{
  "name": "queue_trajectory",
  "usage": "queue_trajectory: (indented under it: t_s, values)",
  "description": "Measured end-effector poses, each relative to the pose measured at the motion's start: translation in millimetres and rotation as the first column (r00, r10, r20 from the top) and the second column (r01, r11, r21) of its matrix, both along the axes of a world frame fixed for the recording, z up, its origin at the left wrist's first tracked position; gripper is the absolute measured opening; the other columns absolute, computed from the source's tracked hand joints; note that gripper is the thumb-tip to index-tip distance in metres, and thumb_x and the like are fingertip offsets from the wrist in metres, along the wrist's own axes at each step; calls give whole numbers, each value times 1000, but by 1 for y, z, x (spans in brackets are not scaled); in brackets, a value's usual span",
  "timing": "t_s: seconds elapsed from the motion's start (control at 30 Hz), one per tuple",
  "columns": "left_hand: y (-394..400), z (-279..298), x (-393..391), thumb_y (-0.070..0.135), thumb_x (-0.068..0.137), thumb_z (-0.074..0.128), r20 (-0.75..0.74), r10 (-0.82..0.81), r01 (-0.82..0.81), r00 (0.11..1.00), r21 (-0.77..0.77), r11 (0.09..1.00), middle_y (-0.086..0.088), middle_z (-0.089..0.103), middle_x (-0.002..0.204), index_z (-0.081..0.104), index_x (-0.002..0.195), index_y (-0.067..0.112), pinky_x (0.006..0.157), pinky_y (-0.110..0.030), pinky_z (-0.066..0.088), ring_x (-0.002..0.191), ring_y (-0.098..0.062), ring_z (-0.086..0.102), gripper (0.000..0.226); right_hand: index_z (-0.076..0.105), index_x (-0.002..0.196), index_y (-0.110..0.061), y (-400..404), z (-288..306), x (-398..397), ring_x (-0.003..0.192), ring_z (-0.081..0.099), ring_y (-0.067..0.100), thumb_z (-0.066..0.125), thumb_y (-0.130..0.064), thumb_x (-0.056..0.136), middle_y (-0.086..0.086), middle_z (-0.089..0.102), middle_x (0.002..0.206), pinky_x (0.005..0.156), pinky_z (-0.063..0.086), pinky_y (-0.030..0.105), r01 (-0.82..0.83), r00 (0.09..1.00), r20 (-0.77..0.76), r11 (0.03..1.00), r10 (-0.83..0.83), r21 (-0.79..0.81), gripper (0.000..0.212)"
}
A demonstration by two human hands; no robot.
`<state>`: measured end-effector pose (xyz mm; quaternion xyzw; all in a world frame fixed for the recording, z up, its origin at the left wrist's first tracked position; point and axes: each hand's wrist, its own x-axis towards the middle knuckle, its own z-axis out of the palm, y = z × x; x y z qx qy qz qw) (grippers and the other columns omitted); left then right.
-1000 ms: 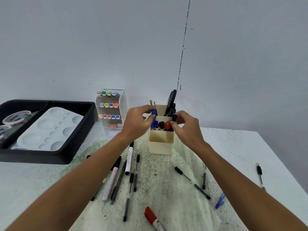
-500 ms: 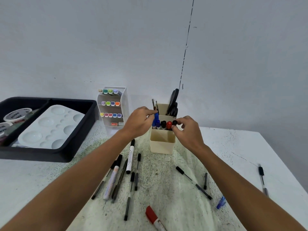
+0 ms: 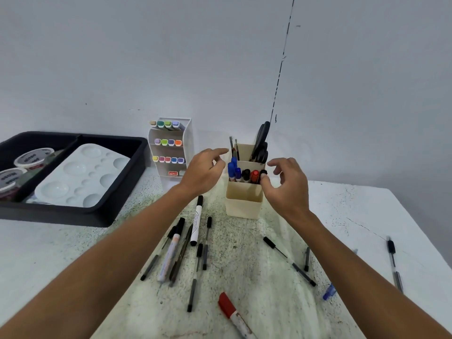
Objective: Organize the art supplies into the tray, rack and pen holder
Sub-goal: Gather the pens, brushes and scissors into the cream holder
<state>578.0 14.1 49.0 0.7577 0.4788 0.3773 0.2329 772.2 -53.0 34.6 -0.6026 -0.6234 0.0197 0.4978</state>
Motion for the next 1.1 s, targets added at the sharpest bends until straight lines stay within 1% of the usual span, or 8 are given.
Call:
queue_trajectory:
  t_s: [0.1, 0.17, 0.3, 0.37, 0.47, 0.6, 0.77, 1.1]
  values:
    - [-11, -10, -22, 18, 85, 51, -2, 73, -72, 997, 65, 995, 5, 61, 85, 69, 107, 10, 65, -23, 42, 66, -9, 54, 30, 65, 90, -7, -11, -2, -19, 63, 44, -5, 63, -11, 76, -7, 49, 79, 56, 33, 6, -144, 989, 40, 973, 139, 180, 15]
    - [-19, -21, -45, 8, 83, 59, -70, 111, -107, 991, 50, 993, 5, 65, 81, 71, 99, 12, 63, -20, 42, 65, -7, 56, 20, 65, 89, -3, -15, -10, -38, 59, 41, -6, 62, -3, 77, -6, 51, 77, 56, 33, 5, -297, 955, 64, 936, 290, 189, 13]
    - [-40, -42, -92, 16, 80, 70, -288, 94, -137, 953, -131, 982, 6, 63, 74, 69, 100, 14, 61, -19, 39, 62, -3, 53, 20, 67, 107, -4, -12, -34, -84, 60, 48, 1, 57, -6, 86, -3, 59, 80, 59, 40, 14, -491, 866, 12, 856, 499, -164, 23]
    - [-51, -50, -104, 32, 78, 76, -390, 26, -123, 920, -226, 966, 5, 63, 74, 66, 108, 17, 62, -20, 42, 66, -6, 57, 35, 60, 124, -8, 0, -44, -105, 74, 56, 11, 54, -10, 90, 3, 63, 94, 69, 46, 23, -444, 870, 30, 809, 492, -386, 34]
    - [-61, -59, -107, 42, 74, 77, -489, -68, -106, 870, -320, 942, 7, 63, 79, 58, 124, 21, 77, -30, 51, 74, -9, 58, 57, 48, 136, -13, 21, -47, -131, 104, 57, 27, 50, -15, 92, 12, 58, 118, 85, 46, 34, -276, 906, 117, 778, 406, -565, 44]
    - [-63, -65, -100, 33, 76, 77, -535, -102, -104, 839, -341, 934, -5, 67, 105, 51, 135, 19, 89, -32, 47, 90, -17, 57, 66, 45, 131, -11, 37, -50, -152, 103, 57, 31, 49, -19, 95, 13, 52, 121, 73, 41, 33, -87, 893, 282, 750, 351, -656, 37]
    - [-60, -66, -97, 24, 75, 78, -472, -105, -105, 875, -398, 912, 9, 54, 76, 56, 131, 20, 72, -22, 43, 76, -11, 53, 60, 48, 124, -7, 42, -55, -157, 104, 57, 33, 53, -17, 91, 16, 55, 119, 73, 40, 34, -19, 887, 307, 690, 346, -724, 35]
    - [-57, -66, -94, 17, 68, 76, -495, -71, -174, 866, -431, 885, 0, 60, 84, 57, 115, 20, 54, -24, 49, 69, -15, 64, 51, 45, 120, -18, 32, -43, -142, 85, 60, 25, 55, -17, 86, 7, 58, 101, 69, 48, 33, -206, 945, 37, 677, 325, -706, 35]
